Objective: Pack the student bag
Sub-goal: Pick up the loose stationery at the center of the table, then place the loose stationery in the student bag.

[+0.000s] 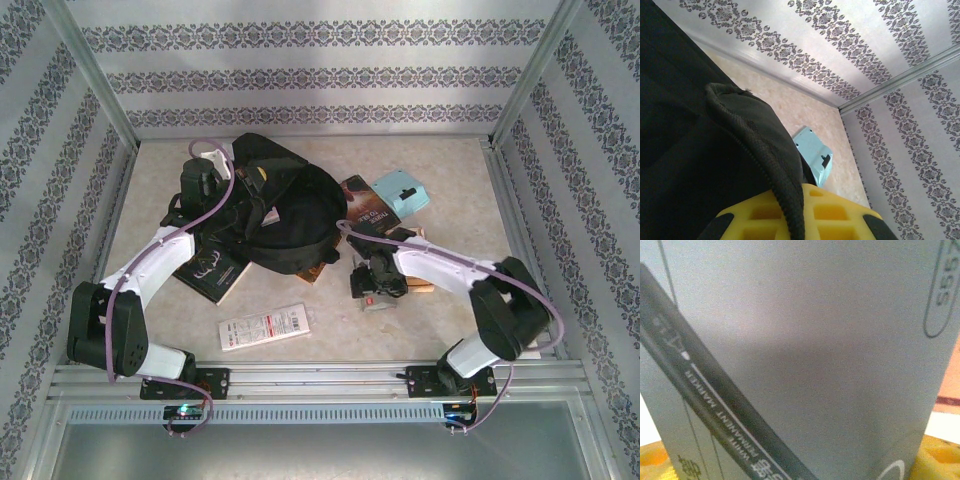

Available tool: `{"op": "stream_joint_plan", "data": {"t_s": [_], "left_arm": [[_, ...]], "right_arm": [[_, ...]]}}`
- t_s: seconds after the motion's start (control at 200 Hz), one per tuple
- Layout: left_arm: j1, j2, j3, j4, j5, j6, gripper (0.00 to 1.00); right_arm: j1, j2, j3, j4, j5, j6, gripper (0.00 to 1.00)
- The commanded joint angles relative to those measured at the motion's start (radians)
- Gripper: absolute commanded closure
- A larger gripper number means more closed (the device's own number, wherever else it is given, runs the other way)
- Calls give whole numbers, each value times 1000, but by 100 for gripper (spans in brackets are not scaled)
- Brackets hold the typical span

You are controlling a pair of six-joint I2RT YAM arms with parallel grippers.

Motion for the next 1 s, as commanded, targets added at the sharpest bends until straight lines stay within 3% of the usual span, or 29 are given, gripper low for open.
{"op": "stream_joint_plan", "data": {"t_s": [0.0, 0.175, 0.35, 0.54, 0.729, 0.994], "left_arm": [[8, -14, 57, 9, 23, 31, 100], [8, -31, 106, -15, 44, 16, 100], [7, -49, 142, -38, 32, -2, 100], [6, -41, 163, -27, 38, -7, 100], [5, -29, 182, 25, 40, -60, 100], [6, -9, 234, 63, 43, -109, 100]], "right_arm": [[12, -112, 90, -45, 1, 16, 21], [11, -128, 276, -39, -83, 12, 21], [6, -10, 456, 27, -149, 48, 19], [-12, 197, 653, 145, -232, 214, 19], [1, 428, 867, 136, -158, 445, 20], [20, 600, 919, 389, -205, 635, 18]]}}
